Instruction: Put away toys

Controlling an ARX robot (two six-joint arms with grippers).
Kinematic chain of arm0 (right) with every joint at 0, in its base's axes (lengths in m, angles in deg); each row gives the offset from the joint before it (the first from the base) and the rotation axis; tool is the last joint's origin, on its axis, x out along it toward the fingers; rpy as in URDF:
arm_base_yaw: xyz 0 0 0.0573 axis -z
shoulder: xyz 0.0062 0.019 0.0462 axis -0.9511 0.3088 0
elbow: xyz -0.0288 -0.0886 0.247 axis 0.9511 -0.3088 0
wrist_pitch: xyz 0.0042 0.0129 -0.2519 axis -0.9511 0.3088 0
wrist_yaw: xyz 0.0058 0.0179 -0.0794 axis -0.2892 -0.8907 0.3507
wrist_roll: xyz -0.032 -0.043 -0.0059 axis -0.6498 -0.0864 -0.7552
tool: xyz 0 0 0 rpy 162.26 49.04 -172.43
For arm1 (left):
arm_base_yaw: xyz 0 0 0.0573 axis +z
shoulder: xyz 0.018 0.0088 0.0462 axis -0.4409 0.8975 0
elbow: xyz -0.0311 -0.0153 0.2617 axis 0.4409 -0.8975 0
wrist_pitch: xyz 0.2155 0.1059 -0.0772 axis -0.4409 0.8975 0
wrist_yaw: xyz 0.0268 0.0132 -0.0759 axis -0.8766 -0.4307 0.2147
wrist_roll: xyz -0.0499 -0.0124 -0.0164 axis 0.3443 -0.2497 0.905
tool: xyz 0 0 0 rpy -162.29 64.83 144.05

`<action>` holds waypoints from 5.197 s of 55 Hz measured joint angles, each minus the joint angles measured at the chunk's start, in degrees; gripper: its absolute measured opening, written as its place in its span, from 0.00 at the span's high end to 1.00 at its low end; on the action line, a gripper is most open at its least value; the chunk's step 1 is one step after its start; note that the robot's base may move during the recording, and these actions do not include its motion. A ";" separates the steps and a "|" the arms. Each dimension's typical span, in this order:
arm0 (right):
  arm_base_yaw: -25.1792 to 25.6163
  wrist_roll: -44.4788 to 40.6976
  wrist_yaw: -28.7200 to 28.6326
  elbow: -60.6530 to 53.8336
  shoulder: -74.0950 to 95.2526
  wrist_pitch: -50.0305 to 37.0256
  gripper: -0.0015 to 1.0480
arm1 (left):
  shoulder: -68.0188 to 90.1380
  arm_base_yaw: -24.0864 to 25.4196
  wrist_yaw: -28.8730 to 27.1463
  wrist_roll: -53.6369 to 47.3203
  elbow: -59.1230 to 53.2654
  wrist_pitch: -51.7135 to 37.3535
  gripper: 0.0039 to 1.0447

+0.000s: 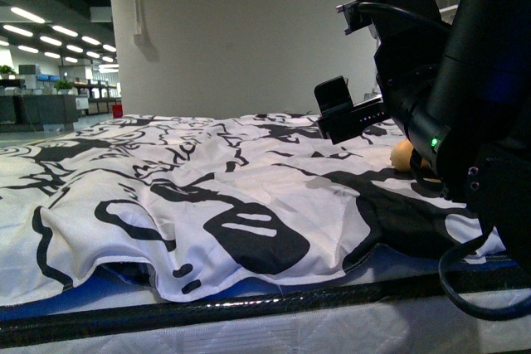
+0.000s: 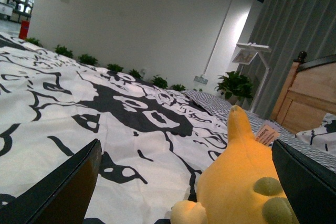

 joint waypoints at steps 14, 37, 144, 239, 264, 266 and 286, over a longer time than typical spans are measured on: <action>2.95 0.48 1.77 2.54 2.12 3.39 0.06 | 0.00 0.00 0.00 0.00 0.00 0.00 0.06; 6.03 2.21 1.25 1.88 2.49 4.59 0.06 | 0.00 0.00 0.00 0.00 0.00 0.00 0.06; 26.12 38.73 -41.57 -13.88 -40.11 30.12 0.93 | 0.00 0.00 0.00 0.00 0.00 0.00 0.06; 19.74 28.89 -24.39 -56.54 -86.49 53.07 0.93 | 0.00 0.00 0.00 0.00 0.00 0.00 0.06; 19.74 28.87 -24.44 -60.37 -92.63 55.47 0.93 | 0.00 0.00 0.02 0.00 0.00 0.00 0.06; 19.71 28.87 -24.44 -60.67 -93.02 55.76 0.93 | 0.00 0.00 0.00 0.00 0.00 0.00 0.06; 19.67 28.85 -24.59 -62.95 -105.31 65.77 0.93 | 0.00 -0.02 0.11 0.00 0.00 0.00 0.06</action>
